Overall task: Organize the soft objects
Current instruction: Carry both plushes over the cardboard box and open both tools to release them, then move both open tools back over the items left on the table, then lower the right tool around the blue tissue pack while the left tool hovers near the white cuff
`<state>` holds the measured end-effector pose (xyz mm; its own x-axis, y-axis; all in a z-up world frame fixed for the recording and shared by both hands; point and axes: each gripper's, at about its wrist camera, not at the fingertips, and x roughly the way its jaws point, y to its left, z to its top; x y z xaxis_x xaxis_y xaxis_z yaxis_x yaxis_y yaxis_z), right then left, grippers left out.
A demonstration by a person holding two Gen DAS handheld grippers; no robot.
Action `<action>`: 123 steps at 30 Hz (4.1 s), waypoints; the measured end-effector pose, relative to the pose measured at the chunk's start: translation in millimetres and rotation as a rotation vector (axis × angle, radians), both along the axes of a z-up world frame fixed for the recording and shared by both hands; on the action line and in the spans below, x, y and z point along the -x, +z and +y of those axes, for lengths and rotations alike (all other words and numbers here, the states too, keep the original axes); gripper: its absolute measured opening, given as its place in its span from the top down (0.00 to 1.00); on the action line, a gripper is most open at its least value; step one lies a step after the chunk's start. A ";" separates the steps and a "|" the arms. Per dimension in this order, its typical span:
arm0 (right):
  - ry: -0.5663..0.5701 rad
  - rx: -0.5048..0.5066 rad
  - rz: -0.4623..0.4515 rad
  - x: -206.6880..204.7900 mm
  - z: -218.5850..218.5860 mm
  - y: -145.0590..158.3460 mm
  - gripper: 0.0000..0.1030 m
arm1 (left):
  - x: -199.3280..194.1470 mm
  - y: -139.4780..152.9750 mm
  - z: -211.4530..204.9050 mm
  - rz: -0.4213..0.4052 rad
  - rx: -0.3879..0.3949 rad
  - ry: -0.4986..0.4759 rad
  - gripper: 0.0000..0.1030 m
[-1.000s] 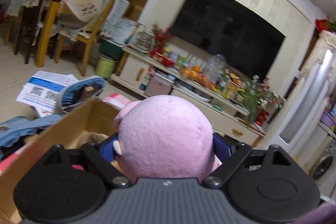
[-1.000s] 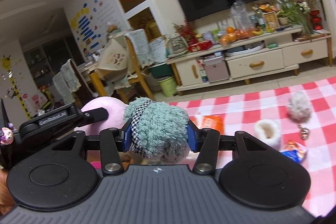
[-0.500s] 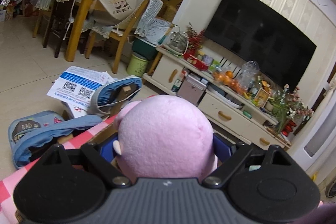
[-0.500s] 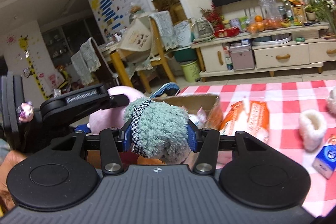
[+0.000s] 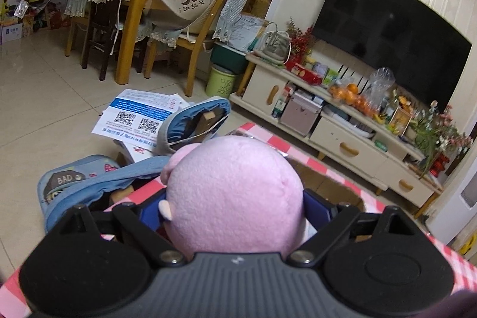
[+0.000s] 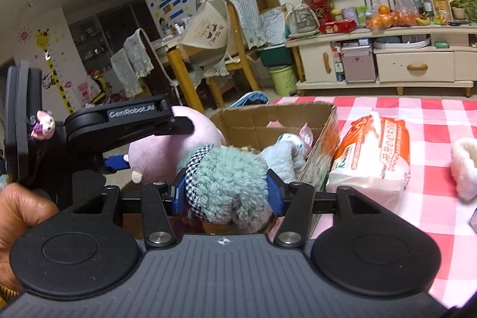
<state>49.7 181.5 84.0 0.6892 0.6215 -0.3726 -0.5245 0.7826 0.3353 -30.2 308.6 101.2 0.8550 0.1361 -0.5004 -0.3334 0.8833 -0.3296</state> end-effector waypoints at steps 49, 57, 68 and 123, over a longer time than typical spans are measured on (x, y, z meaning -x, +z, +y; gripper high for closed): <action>-0.251 0.054 -0.088 58.6 -99.6 5.7 0.01 | 5.6 21.0 -111.5 -0.077 -0.194 -0.221 0.07; -0.281 0.057 -0.096 62.0 -102.8 4.3 0.00 | 5.4 19.9 -133.9 -0.074 -0.237 -0.261 0.06; -0.334 0.057 -0.106 64.0 -107.5 2.1 0.00 | 4.8 17.1 -155.7 -0.062 -0.275 -0.298 0.05; -0.330 0.355 0.053 -37.8 -168.0 -75.8 0.03 | -17.9 -7.1 -250.7 0.012 -0.385 -0.482 0.03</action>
<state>87.5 13.6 8.2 0.8027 0.2009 -0.5615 -0.2182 0.9752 0.0369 -12.3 57.9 94.2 0.8598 -0.0914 -0.5025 0.1311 0.9904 0.0442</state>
